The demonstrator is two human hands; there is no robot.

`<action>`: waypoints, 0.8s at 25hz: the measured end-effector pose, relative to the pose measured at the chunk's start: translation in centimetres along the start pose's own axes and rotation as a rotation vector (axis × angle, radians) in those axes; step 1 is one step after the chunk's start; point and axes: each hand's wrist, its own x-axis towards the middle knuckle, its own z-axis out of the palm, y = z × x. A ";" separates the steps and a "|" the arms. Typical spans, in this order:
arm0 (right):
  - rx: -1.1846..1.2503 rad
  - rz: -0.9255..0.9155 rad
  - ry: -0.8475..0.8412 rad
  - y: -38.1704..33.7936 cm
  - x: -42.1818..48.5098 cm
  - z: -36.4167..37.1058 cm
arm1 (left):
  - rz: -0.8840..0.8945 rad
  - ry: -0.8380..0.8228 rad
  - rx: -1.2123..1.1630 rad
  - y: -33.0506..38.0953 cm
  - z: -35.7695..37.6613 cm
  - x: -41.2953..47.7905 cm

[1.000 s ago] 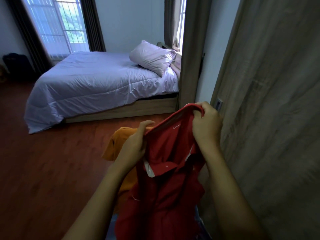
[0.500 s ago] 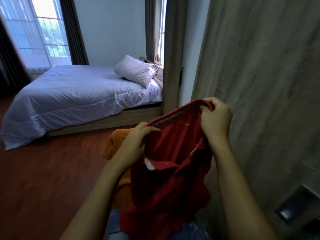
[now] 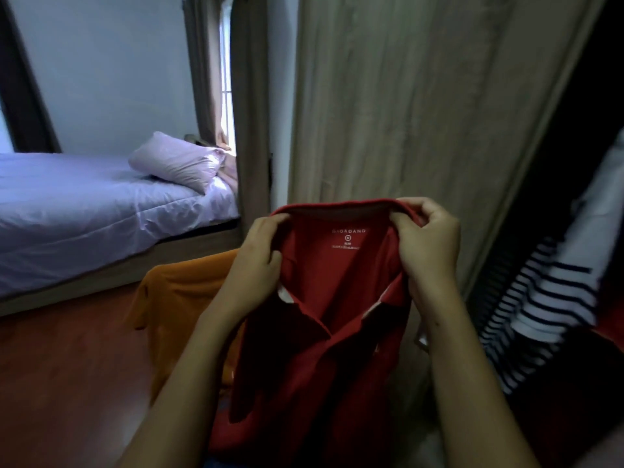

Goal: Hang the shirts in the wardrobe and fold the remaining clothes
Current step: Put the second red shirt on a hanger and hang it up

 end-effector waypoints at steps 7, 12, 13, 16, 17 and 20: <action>-0.041 0.034 0.104 -3.5 -1.6 -10.3 | 0.084 -0.124 -0.169 7.6 3.9 1.0; -0.205 0.071 0.138 -4.5 -1.9 -17.1 | 0.058 -0.210 -0.273 12.6 7.7 1.5; -0.256 0.078 0.140 -4.4 -1.9 -18.7 | 0.057 -0.230 -0.311 14.0 8.6 1.6; -0.446 0.127 0.125 -4.0 -2.4 -23.5 | 0.044 -0.301 -0.408 17.8 11.2 1.7; -0.498 0.149 0.119 -4.0 -2.7 -25.3 | 0.048 -0.324 -0.429 19.3 12.2 1.6; -0.625 0.211 0.095 -4.6 -3.3 -30.1 | 0.079 -0.377 -0.473 23.0 15.1 1.3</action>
